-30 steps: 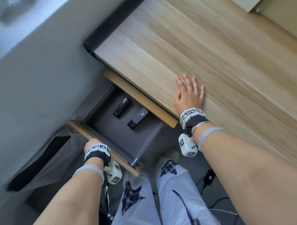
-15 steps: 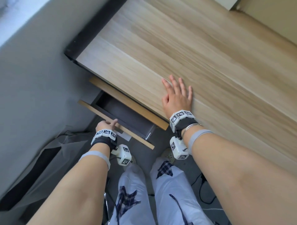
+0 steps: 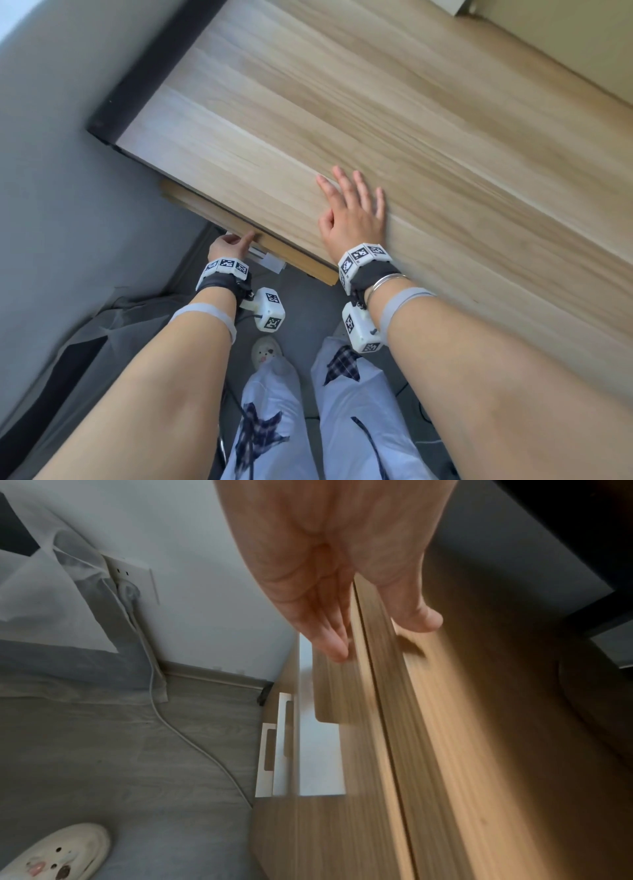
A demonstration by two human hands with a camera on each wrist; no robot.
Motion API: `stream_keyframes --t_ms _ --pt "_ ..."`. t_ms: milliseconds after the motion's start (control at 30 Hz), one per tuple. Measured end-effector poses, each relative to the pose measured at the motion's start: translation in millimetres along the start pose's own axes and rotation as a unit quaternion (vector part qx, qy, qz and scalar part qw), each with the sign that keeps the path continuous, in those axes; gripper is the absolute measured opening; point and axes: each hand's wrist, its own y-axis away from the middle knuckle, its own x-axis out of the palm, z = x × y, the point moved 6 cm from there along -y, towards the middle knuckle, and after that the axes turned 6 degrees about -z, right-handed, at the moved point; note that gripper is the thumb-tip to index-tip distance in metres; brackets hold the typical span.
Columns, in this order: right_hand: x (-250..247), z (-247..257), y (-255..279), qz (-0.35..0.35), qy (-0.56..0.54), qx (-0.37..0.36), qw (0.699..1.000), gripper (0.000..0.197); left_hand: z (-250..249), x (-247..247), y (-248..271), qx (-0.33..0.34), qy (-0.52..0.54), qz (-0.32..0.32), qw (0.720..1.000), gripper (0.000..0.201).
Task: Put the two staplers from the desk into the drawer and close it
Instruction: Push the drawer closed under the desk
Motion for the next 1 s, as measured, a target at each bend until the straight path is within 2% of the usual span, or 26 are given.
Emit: stream_keyframes --t_ms 167,200,267,300,333,400,533,667,733,800,900,933,1000 --pt "-1.2 -0.1 -0.4 0.010 -0.007 0.000 1.000 0.063 -5.3 10.9 -7.3 0.006 0.007 -0.007 1.000 0.061" --pt "-1.3 -0.1 -0.3 0.013 -0.007 -0.001 1.000 0.063 -4.9 12.5 -9.2 0.005 0.011 -0.005 1.000 0.055" --pt "-1.4 -0.3 -0.2 0.020 -0.011 -0.002 1.000 0.063 -3.1 15.3 -12.8 0.002 0.011 0.002 1.000 0.024" --pt "-1.2 -0.4 0.0 0.024 -0.013 -0.001 1.000 0.062 -1.4 15.6 -14.6 -0.002 0.009 0.001 1.000 0.022" --pt "-0.7 -0.5 0.1 0.028 -0.014 0.001 1.000 0.062 -1.3 15.5 -15.6 -0.003 0.005 0.005 1.000 0.033" --pt "-1.4 -0.6 -0.4 0.029 -0.011 0.004 1.000 0.063 -3.6 15.2 -16.1 0.000 -0.002 0.012 1.000 0.041" --pt "0.7 -1.6 -0.7 0.047 -0.013 0.005 0.999 0.062 -7.5 13.7 -15.7 0.001 -0.044 0.023 0.999 0.041" --pt "-0.2 -1.3 -0.8 0.029 -0.009 0.008 0.999 0.063 -10.7 9.9 -17.6 0.001 -0.084 0.018 0.996 0.037" --pt "0.1 -1.9 -0.8 0.029 -0.012 0.007 0.999 0.063 -14.4 7.8 -17.4 0.011 -0.113 0.013 0.993 0.042" --pt "0.5 -1.8 -0.4 0.036 -0.015 0.006 0.999 0.062 -17.2 7.7 -16.0 0.023 -0.144 0.031 0.989 0.046" --pt "-1.1 -1.2 -0.5 0.031 -0.020 0.003 0.999 0.061 -23.0 3.9 -7.1 0.048 -0.178 0.060 0.981 0.037" --pt "-1.7 -1.2 -0.7 0.031 -0.025 0.005 0.999 0.061 -24.2 0.7 -3.5 0.053 -0.195 0.065 0.977 0.040" --pt "-1.7 -2.1 -0.4 0.045 -0.032 0.005 0.998 0.060 -29.8 -11.1 6.1 0.074 -0.251 0.057 0.963 0.059"
